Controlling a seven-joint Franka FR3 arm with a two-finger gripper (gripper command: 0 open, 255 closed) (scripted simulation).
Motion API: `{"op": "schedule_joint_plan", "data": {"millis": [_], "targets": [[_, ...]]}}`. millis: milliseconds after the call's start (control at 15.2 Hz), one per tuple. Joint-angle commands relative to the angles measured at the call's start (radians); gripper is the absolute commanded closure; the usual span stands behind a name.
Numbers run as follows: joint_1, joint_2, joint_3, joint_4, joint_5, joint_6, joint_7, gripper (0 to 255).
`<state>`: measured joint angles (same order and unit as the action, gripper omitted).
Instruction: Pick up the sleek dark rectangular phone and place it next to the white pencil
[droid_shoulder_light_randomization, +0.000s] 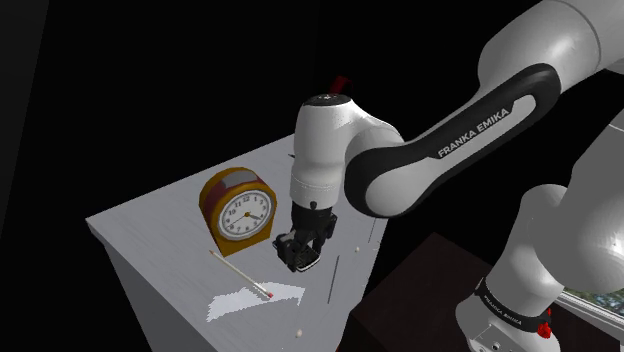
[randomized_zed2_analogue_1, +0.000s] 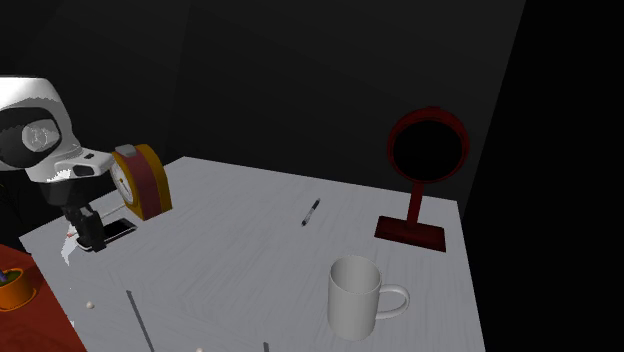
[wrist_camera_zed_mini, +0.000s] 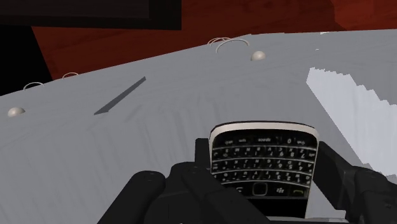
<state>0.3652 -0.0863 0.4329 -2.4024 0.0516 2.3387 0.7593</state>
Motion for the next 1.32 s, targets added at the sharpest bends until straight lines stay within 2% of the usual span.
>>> {"op": "schedule_joint_plan", "data": {"millis": [0,264,330,660,924,1254], "targets": [[0.0,0.002,0.0,-0.001,-0.001,0.004,0.001,255],[0.0,0.002,0.0,-0.001,-0.001,0.004,0.001,255],[0.0,0.002,0.0,-0.001,-0.001,0.004,0.001,0],[0.0,0.003,0.0,-0.001,-0.001,0.004,0.001,0],[0.003,-0.082,-0.011,0.056,0.035,-0.131,-0.027,0],[0.003,-0.082,-0.011,0.056,0.035,-0.131,-0.027,0]]}}
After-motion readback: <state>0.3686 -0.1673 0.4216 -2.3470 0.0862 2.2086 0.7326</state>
